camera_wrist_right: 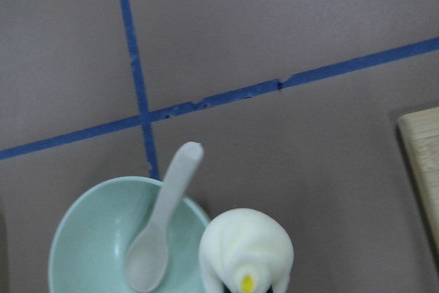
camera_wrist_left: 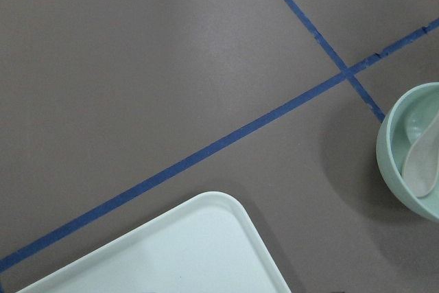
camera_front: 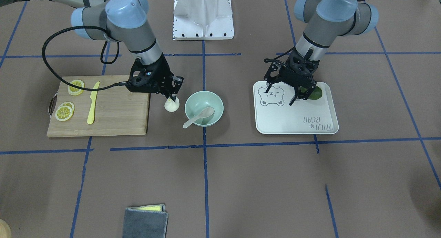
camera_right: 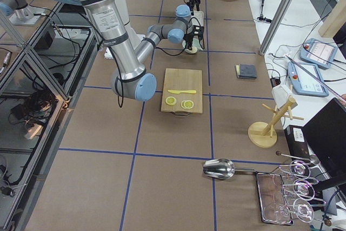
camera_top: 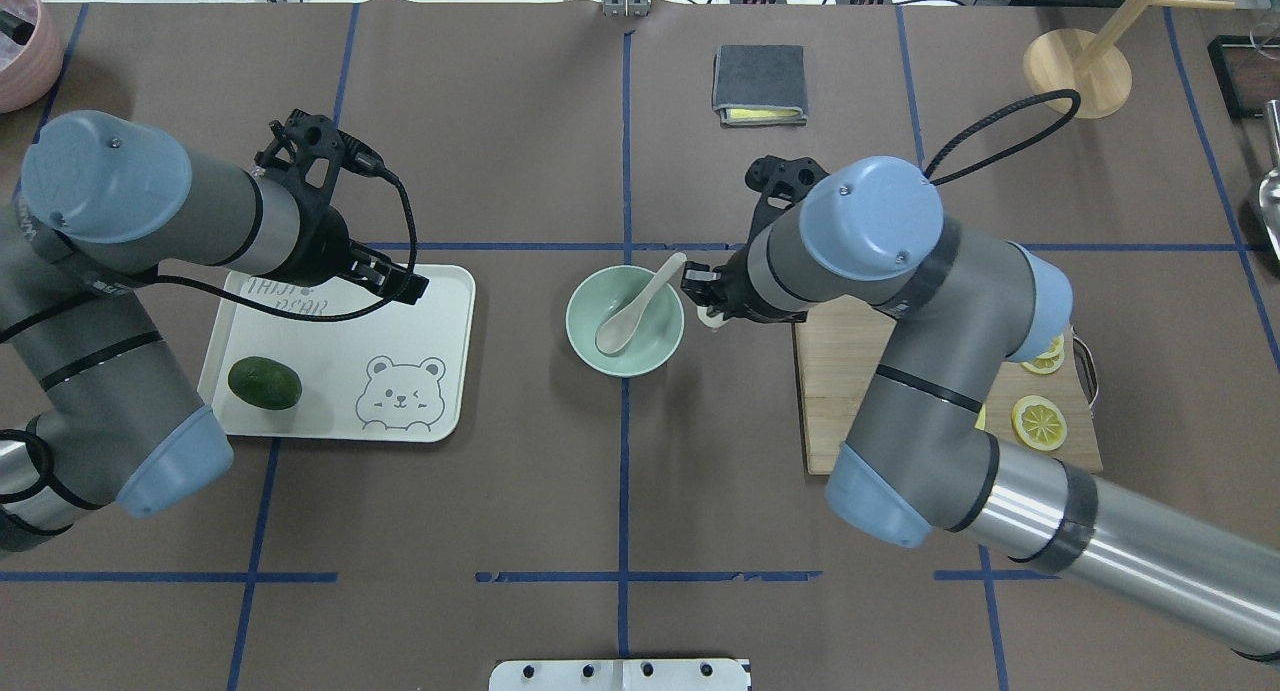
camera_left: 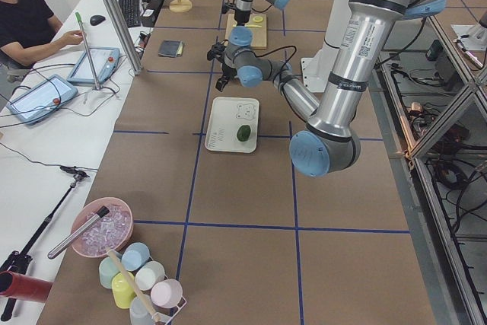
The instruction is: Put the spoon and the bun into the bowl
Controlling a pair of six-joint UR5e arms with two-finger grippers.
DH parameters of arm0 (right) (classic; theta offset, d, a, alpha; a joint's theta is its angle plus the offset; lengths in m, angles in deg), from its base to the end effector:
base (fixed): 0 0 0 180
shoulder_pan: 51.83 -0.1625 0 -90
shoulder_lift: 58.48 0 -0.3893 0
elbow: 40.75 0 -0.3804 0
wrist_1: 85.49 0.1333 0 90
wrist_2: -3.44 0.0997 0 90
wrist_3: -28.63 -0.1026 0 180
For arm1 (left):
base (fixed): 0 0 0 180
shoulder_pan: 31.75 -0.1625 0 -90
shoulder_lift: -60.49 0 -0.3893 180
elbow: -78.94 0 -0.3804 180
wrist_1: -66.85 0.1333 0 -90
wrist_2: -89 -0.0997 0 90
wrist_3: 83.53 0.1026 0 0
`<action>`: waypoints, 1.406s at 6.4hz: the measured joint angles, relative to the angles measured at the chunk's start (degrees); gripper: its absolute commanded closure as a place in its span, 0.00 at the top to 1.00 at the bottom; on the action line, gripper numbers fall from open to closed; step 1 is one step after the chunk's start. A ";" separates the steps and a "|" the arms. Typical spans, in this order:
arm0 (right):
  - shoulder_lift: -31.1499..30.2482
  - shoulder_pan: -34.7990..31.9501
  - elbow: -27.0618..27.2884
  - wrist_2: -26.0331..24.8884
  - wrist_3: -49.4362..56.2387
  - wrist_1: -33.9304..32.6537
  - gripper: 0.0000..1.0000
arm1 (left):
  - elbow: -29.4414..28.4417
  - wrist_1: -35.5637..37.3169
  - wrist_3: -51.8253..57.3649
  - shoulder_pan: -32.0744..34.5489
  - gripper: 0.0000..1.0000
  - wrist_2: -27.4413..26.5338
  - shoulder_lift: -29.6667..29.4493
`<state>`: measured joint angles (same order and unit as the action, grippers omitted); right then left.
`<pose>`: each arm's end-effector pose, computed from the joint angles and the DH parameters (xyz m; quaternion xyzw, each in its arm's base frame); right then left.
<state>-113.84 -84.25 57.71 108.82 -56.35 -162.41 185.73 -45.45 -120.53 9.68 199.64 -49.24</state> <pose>-0.4806 -0.4309 0.1951 0.0380 -0.4798 0.1458 0.8643 0.3638 -0.4506 0.2670 0.2486 0.4427 0.1739 0.8438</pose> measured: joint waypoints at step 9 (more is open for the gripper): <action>-13.12 -8.69 6.93 11.04 10.76 -0.04 1.00 | -0.60 0.81 5.85 4.71 0.92 4.74 5.61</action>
<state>-126.96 -92.94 64.64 119.87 -45.59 -162.45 185.12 -44.64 -114.68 14.39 204.38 -43.63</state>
